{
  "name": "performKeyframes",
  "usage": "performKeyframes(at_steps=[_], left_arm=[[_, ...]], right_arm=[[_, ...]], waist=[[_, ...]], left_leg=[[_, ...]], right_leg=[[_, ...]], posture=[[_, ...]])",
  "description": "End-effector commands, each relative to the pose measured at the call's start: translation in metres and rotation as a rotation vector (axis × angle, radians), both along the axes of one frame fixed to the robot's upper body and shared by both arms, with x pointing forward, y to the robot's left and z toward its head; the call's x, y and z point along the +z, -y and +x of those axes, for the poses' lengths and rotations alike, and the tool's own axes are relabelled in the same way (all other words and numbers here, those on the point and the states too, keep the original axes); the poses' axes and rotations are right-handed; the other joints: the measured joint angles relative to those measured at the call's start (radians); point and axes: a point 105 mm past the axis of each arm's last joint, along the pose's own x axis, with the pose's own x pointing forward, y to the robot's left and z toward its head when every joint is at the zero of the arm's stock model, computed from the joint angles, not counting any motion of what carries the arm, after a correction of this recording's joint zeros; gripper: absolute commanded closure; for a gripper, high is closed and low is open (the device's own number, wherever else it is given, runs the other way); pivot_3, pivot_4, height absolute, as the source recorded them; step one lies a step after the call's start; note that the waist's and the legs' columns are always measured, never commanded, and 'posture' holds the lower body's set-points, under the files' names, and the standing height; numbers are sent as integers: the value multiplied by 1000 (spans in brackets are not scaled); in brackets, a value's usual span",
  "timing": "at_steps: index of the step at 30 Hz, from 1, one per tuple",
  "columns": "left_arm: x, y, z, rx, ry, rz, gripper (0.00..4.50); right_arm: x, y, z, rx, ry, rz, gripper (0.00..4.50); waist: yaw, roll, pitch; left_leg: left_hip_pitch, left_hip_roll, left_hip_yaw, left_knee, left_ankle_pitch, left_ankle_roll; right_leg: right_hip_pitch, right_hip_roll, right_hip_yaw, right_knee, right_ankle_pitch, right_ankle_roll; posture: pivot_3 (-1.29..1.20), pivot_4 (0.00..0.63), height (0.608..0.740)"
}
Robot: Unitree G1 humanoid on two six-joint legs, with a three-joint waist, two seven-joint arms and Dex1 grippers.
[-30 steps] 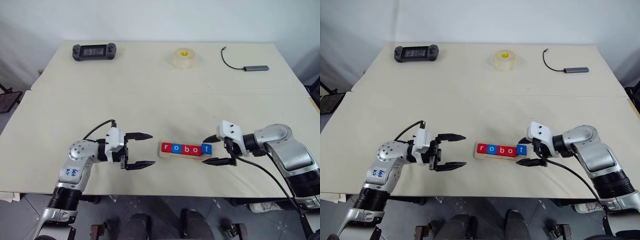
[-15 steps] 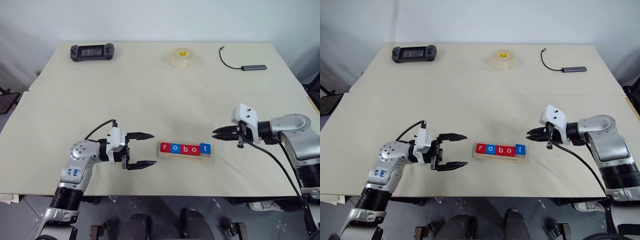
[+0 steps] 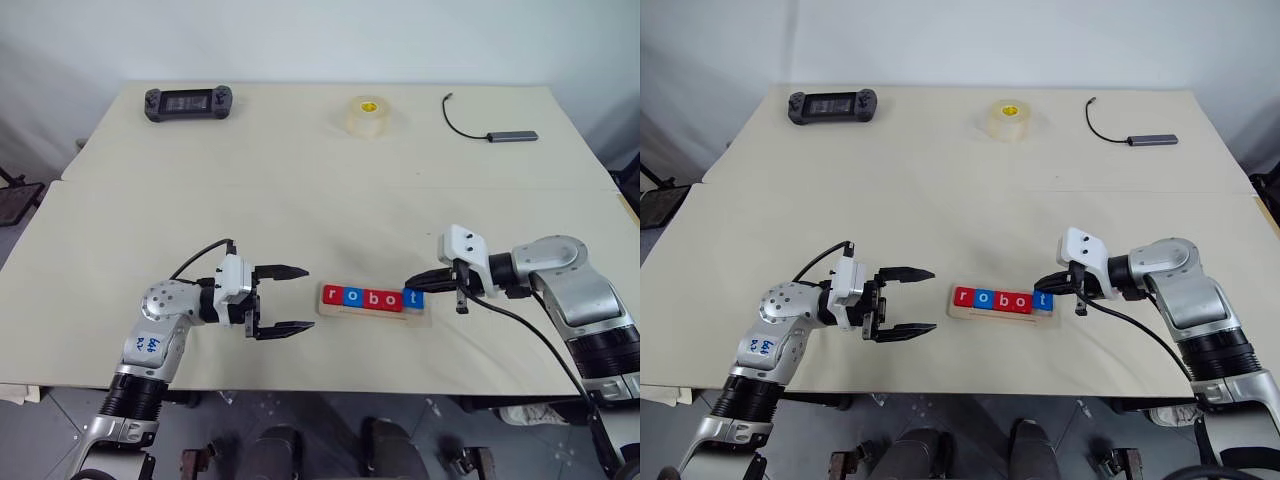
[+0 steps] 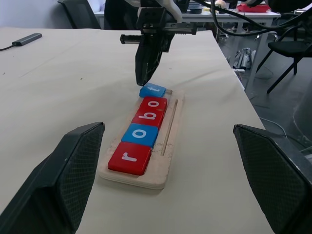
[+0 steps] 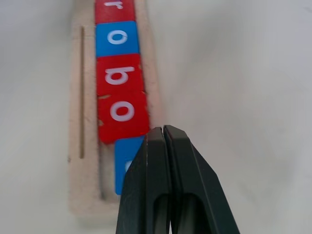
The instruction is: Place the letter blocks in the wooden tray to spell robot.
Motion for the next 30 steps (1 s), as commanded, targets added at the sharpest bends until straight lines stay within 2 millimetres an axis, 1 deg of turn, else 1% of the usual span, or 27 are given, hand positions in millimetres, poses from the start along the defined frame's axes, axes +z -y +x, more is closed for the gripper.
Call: performKeyframes(at_steps=[1,8,12,17,20,25,30], left_arm=[[6,2,-1,-4,26,-5,0],[6,2,0,-4,27,-4,0],[6,2,0,-5,26,-5,0],[7,2,0,-5,27,-7,0],[7,2,-1,-3,28,-6,0],[7,2,-1,-2,27,-5,0],[7,2,-1,-3,27,-6,0]], right_arm=[[2,-1,-4,13,6,-4,4452],[11,3,3,-34,31,33,4452],[7,6,8,-63,36,23,4452],[-4,3,6,-57,25,3,4452],[-6,1,2,-40,9,2,4452],[-6,2,-1,-28,5,-1,4452],[0,1,-1,-29,42,25,4452]], waist=[[0,0,0],[-1,0,0],[-2,0,0],[0,0,0],[-1,0,0],[-1,0,0],[-1,0,0]], left_leg=[[0,0,0,0,0,0],[0,0,0,0,0,0],[0,0,0,0,0,0],[0,0,0,0,0,0],[0,0,0,0,0,0],[0,0,0,0,0,0],[0,0,0,0,0,0]], right_leg=[[0,0,0,0,0,0],[0,0,0,0,0,0],[0,0,0,0,0,0],[0,0,0,0,0,0],[0,0,0,0,0,0],[0,0,0,0,0,0],[0,0,0,0,0,0]], posture=[[0,150,740],[0,150,740],[0,150,740],[0,150,740],[0,150,740],[0,150,740],[0,150,740]])
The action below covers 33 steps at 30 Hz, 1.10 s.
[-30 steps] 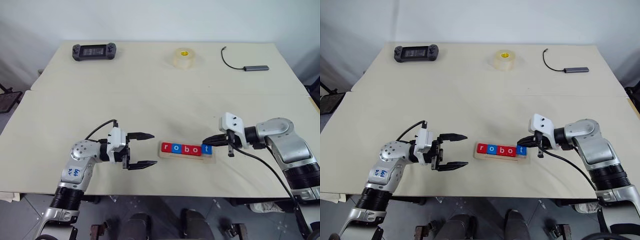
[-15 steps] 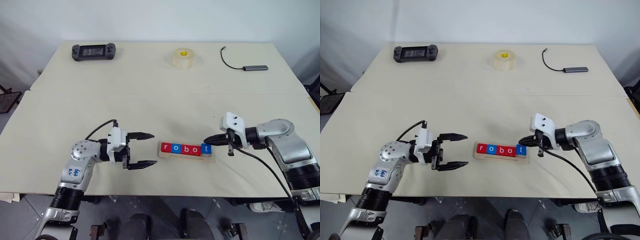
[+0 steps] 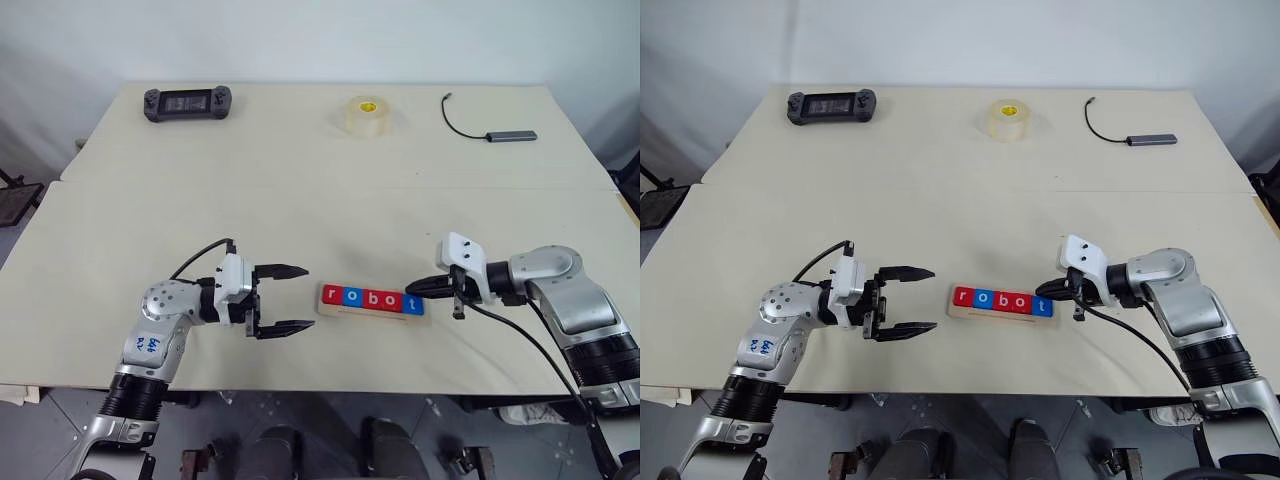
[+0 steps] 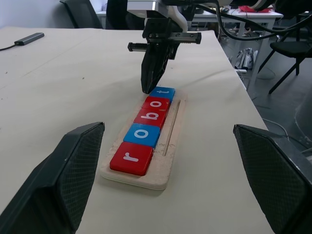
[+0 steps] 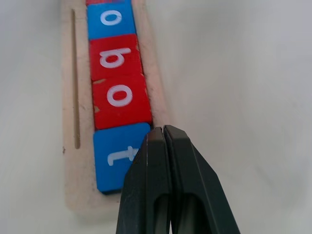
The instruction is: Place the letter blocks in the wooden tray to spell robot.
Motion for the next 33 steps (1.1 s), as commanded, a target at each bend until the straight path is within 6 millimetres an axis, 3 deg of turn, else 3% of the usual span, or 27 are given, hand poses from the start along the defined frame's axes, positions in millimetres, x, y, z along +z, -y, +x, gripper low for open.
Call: performKeyframes(at_steps=[1,3,6,11,17,23,33], left_arm=[[7,1,-1,-9,29,-5,0],[8,-1,0,-4,31,-2,0],[7,-8,0,6,29,11,0],[5,-24,0,53,24,52,0],[12,-42,11,159,108,71,0],[15,-50,12,186,45,41,0],[9,-49,16,224,49,69,0]], right_arm=[[21,2,1,-10,95,63,4452],[37,9,0,-28,162,126,4452],[46,25,-13,-53,181,198,3921],[48,49,-49,-33,370,303,2181],[27,64,-75,-26,339,339,177],[20,80,-92,-92,303,353,48],[16,89,-88,-143,321,341,48]], waist=[[1,0,0],[3,0,0],[8,0,0],[21,0,0],[21,0,0],[23,0,0],[23,0,0]], left_leg=[[0,0,0,0,0,0],[0,0,0,0,0,0],[0,0,0,0,0,0],[0,0,0,0,0,0],[2,0,1,0,0,0],[2,1,1,0,0,0],[3,1,1,0,0,0]], right_leg=[[0,0,0,0,0,0],[0,0,0,0,0,0],[0,0,0,0,0,0],[1,0,-1,-1,0,0],[3,0,0,0,0,0],[3,0,0,0,0,0],[3,0,1,0,0,0]], posture=[[0,150,740],[0,150,740],[0,150,740],[0,150,740],[0,150,740],[0,150,740],[0,150,740]])
